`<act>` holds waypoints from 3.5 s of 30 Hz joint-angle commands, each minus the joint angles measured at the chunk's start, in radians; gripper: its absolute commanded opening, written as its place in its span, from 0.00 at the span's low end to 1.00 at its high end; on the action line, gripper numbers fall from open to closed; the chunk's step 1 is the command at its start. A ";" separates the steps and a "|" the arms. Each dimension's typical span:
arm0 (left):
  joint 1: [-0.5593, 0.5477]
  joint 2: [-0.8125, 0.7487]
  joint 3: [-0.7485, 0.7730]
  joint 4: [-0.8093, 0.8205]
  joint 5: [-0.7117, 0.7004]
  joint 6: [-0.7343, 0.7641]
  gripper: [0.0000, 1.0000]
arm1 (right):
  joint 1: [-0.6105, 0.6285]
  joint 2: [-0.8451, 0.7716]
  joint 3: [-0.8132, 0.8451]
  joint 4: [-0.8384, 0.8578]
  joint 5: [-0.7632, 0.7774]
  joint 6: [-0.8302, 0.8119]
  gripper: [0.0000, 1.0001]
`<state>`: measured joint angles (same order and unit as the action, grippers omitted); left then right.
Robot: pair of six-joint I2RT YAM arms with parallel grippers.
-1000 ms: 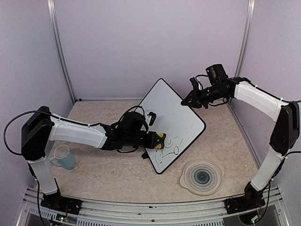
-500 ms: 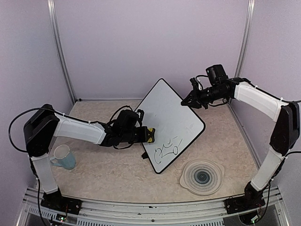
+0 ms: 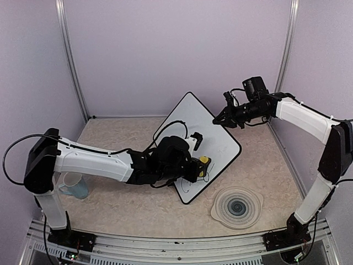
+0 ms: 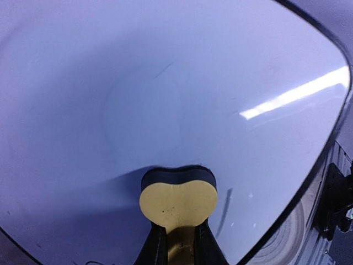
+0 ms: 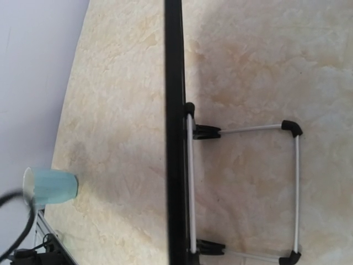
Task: Erase the whiteboard
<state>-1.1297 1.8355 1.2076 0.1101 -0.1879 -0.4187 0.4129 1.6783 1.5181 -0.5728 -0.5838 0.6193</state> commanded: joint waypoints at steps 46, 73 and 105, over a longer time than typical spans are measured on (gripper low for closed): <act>0.034 0.152 0.192 -0.207 0.007 -0.086 0.00 | 0.037 -0.029 -0.079 0.039 -0.024 0.081 0.00; 0.338 0.146 -0.016 0.013 0.226 -0.278 0.00 | 0.038 -0.029 -0.106 0.055 -0.041 0.079 0.00; -0.085 0.005 -0.018 -0.081 0.063 -0.110 0.00 | 0.037 -0.053 -0.162 0.093 0.009 0.129 0.00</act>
<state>-1.2320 1.8137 1.2671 0.0296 -0.1059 -0.5129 0.4137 1.6035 1.3869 -0.4362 -0.5533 0.7269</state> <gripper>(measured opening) 0.103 0.046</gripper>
